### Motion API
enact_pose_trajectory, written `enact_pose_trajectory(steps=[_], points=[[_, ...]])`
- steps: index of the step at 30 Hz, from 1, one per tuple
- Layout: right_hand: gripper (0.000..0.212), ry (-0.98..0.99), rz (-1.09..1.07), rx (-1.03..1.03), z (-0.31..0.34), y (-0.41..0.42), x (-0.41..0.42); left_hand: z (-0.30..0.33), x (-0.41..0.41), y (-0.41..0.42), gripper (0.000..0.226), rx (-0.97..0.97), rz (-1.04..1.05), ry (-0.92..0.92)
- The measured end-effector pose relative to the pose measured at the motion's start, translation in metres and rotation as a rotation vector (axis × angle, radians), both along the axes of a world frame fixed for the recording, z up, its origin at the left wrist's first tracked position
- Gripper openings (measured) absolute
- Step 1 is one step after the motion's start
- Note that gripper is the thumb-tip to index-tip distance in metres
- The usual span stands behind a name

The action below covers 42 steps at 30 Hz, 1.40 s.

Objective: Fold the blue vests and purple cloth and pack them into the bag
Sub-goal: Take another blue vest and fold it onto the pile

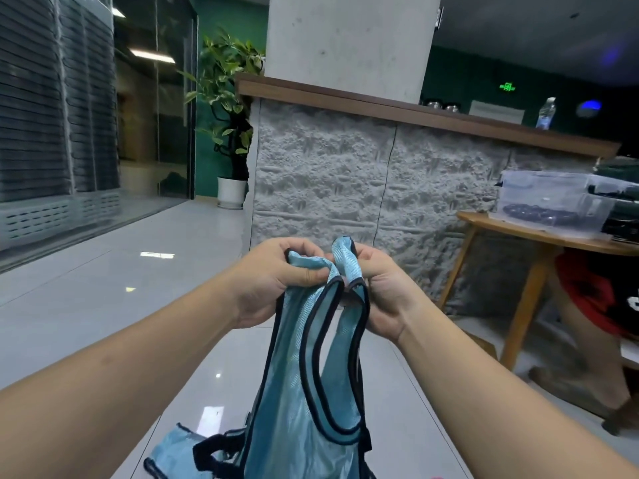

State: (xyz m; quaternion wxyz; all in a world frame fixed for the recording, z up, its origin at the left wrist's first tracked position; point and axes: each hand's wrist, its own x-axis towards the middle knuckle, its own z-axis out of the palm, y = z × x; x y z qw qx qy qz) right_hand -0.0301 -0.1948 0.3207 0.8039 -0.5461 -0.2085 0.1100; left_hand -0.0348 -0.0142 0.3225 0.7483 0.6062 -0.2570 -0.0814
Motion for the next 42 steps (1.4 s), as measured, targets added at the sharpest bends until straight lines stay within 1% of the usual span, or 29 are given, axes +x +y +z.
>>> enact_pose_trajectory(steps=[3, 5, 7, 8, 9, 10, 11, 12, 14, 16, 17, 18, 20, 22, 23, 25, 26, 27, 28, 29, 30, 31, 32, 34, 35, 38, 39, 41, 42], points=[[0.02, 0.008, -0.002, 0.024, -0.004, -0.001, 0.003, 0.0, -0.001, 0.0, 0.021, 0.024, -0.052, -0.042], [0.022, 0.014, 0.018, 0.045, -0.005, 0.0, 0.001, 0.001, -0.002, -0.001, 0.031, 0.021, -0.08, -0.044], [0.011, 0.017, 0.025, 0.03, -0.005, 0.0, -0.001, 0.0, -0.002, -0.004, 0.058, 0.015, -0.08, -0.035], [0.013, 0.015, 0.028, 0.009, -0.005, 0.0, -0.003, 0.0, -0.002, -0.005, 0.072, 0.017, -0.073, -0.029], [0.012, 0.01, 0.031, -0.019, -0.005, 0.0, -0.004, -0.001, -0.001, -0.006, 0.079, 0.021, -0.061, -0.025], [0.01, 0.008, 0.023, -0.042, -0.004, 0.001, -0.006, -0.002, -0.001, -0.006, 0.08, 0.027, -0.051, -0.025], [0.016, 0.006, 0.009, -0.066, -0.005, 0.002, -0.006, -0.003, -0.001, -0.007, 0.075, 0.033, -0.043, -0.031], [0.027, 0.002, 0.007, -0.094, -0.005, 0.003, -0.005, -0.005, -0.001, -0.007, 0.068, 0.04, -0.03, -0.042], [0.041, 0.002, -0.008, -0.142, -0.006, 0.006, -0.003, -0.008, 0.0, -0.009, 0.049, 0.063, 0.009, -0.079], [0.046, 0.027, -0.022, -0.174, -0.008, 0.007, -0.001, -0.011, 0.0, -0.009, 0.034, 0.086, 0.044, -0.109], [0.043, 0.044, -0.044, -0.184, -0.009, 0.006, 0.001, -0.012, 0.001, -0.009, 0.03, 0.102, 0.06, -0.123], [0.039, 0.063, -0.071, -0.188, -0.01, 0.006, 0.0, -0.013, 0.002, -0.008, 0.03, 0.124, 0.083, -0.141], [0.037, 0.084, -0.114, -0.186, -0.012, 0.005, 0.001, -0.014, 0.006, -0.006, 0.035, 0.169, 0.146, -0.171], [0.03, 0.075, -0.161, -0.221, -0.014, 0.005, 0.0, -0.014, 0.007, -0.004, 0.034, 0.185, 0.195, -0.184], [0.028, 0.061, -0.191, -0.253, -0.016, 0.005, 0.0, -0.014, 0.008, -0.002, 0.035, 0.181, 0.215, -0.192], [0.031, 0.031, -0.239, -0.282, -0.02, 0.005, 0.002, -0.01, 0.012, 0.003, 0.037, 0.141, 0.27, -0.203], [0.032, 0.019, -0.251, -0.284, -0.023, 0.004, 0.004, -0.008, 0.015, 0.005, 0.041, 0.107, 0.308, -0.213], [0.034, -0.005, -0.271, -0.307, -0.026, 0.004, 0.005, -0.006, 0.018, 0.008, 0.049, 0.068, 0.347, -0.221], [0.041, -0.039, -0.289, -0.341, -0.028, 0.002, 0.006, -0.004, 0.02, 0.011, 0.056, 0.03, 0.382, -0.222], [0.051, -0.089, -0.301, -0.384, -0.031, 0.0, 0.007, -0.002, 0.022, 0.013, 0.059, -0.007, 0.407, -0.217], [0.057, -0.132, -0.288, -0.424, -0.033, -0.003, 0.006, 0.0, 0.023, 0.014, 0.055, -0.04, 0.424, -0.208], [0.058, -0.174, -0.261, -0.478, -0.037, -0.006, 0.005, 0.002, 0.024, 0.015, 0.047, -0.067, 0.435, -0.2], [0.054, -0.22, -0.221, -0.551, -0.041, -0.008, 0.003, 0.003, 0.024, 0.016, 0.039, -0.081, 0.447, -0.193], [0.044, -0.339, -0.185, -0.686, -0.052, -0.011, 0.004, 0.004, 0.026, 0.017, 0.033, -0.092, 0.474, -0.199], [0.04, -0.391, -0.201, -0.695, -0.057, -0.01, 0.005, 0.004, 0.027, 0.018, 0.032, -0.1, 0.49, -0.2], [0.032, -0.482, -0.263, -0.532, -0.065, -0.006, 0.004, 0.004, 0.031, 0.02, 0.023, -0.139, 0.551, -0.192], [0.027, -0.53, -0.275, -0.553, -0.066, -0.005, 0.003, 0.005, 0.031, 0.02, 0.021, -0.153, 0.565, -0.189], [0.023, -0.628, -0.275, -0.738, -0.068, -0.001, 0.002, 0.007, 0.029, 0.02, 0.02, -0.181, 0.574, -0.188], [0.028, -0.648, -0.264, -0.846, -0.07, 0.002, 0.002, 0.008, 0.03, 0.02, 0.021, -0.19, 0.575, -0.189]])
